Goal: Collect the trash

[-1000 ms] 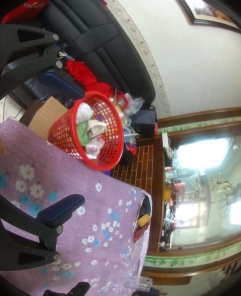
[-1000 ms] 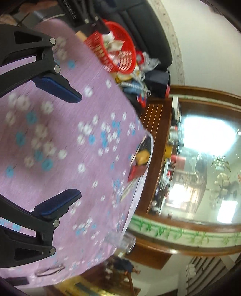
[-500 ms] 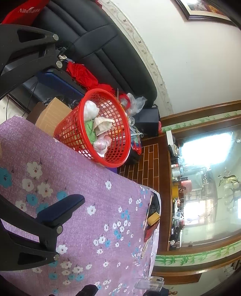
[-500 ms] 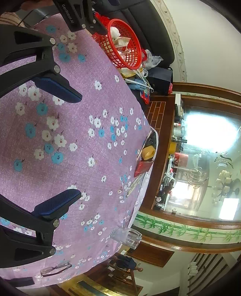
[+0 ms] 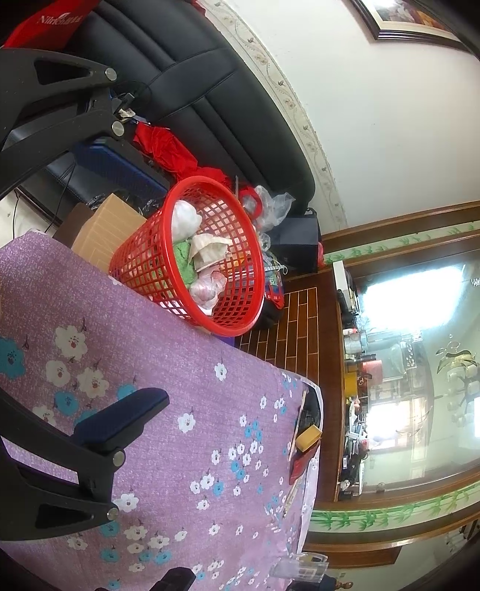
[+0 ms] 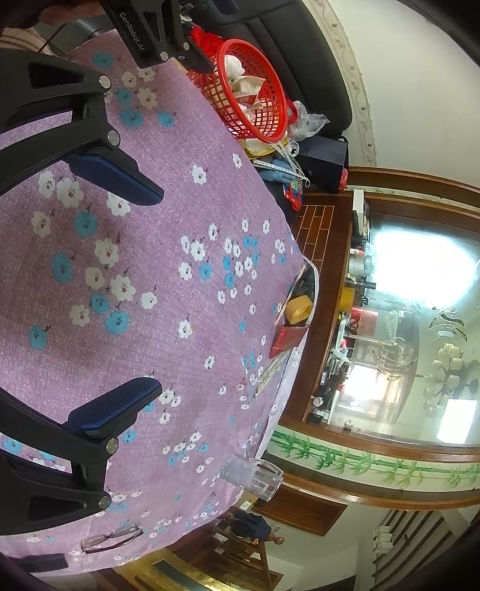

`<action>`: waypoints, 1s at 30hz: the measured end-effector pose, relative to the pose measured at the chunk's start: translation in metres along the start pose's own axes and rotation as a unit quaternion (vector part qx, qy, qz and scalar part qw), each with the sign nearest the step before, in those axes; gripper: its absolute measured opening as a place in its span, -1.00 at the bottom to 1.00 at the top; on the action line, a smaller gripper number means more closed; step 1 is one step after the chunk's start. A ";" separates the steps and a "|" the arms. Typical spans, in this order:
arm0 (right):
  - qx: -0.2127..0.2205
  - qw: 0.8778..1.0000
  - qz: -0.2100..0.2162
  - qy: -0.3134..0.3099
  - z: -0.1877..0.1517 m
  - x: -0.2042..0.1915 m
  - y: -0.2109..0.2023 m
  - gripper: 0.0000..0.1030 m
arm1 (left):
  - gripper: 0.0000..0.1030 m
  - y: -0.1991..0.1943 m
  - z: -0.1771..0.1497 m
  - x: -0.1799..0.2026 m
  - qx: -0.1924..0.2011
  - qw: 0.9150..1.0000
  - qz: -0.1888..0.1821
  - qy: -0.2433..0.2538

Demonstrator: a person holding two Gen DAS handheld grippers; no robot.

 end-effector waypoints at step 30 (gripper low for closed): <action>-0.007 1.000 0.005 0.001 -0.005 -0.004 0.002 0.87 | 0.97 -0.001 -0.004 0.004 -0.005 1.000 -0.011 0.002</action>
Point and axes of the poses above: each gripper's, at about its wrist camera, not at the fingertips, and y roughly the way its jaws point, x to its right, z to its top, the point moved 8 cm from there along y, roughly the way its jaws point, and after that the axes turned 15 degrees about x, right-handed, at the moved point
